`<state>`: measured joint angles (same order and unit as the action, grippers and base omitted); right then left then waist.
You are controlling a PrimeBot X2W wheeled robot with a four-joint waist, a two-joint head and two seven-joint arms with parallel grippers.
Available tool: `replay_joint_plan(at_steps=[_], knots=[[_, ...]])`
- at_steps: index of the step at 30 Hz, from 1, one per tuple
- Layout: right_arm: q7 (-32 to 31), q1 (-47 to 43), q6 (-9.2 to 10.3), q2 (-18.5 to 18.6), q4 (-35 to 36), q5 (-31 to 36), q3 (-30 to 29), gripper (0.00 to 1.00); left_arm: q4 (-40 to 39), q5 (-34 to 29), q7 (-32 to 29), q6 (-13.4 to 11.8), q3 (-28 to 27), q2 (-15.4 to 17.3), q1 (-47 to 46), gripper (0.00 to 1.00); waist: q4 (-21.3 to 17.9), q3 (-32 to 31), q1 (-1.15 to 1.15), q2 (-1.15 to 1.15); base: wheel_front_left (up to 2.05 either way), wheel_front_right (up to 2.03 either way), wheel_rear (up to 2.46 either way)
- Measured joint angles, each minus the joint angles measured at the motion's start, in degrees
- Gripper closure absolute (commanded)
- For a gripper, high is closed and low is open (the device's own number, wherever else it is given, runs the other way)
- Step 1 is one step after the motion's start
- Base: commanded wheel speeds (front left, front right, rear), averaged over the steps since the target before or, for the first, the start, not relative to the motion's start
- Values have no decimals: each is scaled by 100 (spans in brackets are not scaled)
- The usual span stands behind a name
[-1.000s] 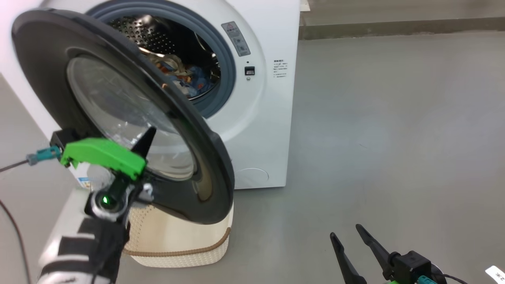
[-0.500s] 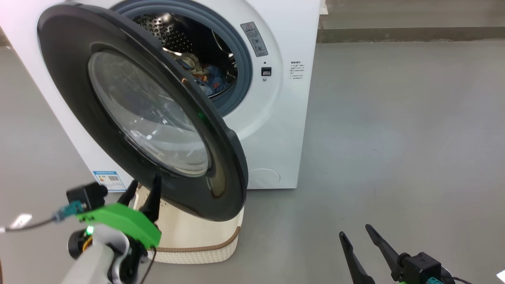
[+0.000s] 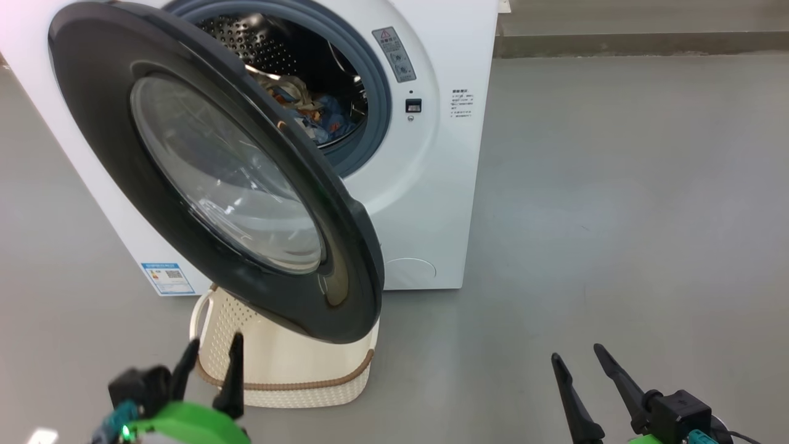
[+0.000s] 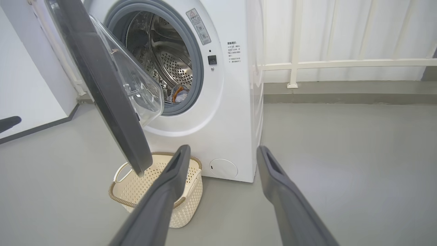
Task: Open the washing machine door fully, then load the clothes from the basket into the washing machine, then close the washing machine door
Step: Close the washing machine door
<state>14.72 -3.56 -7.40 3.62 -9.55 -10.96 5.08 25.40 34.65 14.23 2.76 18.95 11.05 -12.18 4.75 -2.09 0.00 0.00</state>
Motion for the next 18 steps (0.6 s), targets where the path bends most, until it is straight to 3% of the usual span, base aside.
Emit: replay_joint_plan(at_steps=[10,18], knots=[[0,-27,0,-3,-27,82,-241,0,-698,-1140,16,108,-1088,-549,1134,0,27,2,0,0,0,0,0],[0,-136,0,-40,-56,113,-413,0,-809,-1630,24,288,-1415,-803,1539,0,50,-11,0,0,0,0,0]])
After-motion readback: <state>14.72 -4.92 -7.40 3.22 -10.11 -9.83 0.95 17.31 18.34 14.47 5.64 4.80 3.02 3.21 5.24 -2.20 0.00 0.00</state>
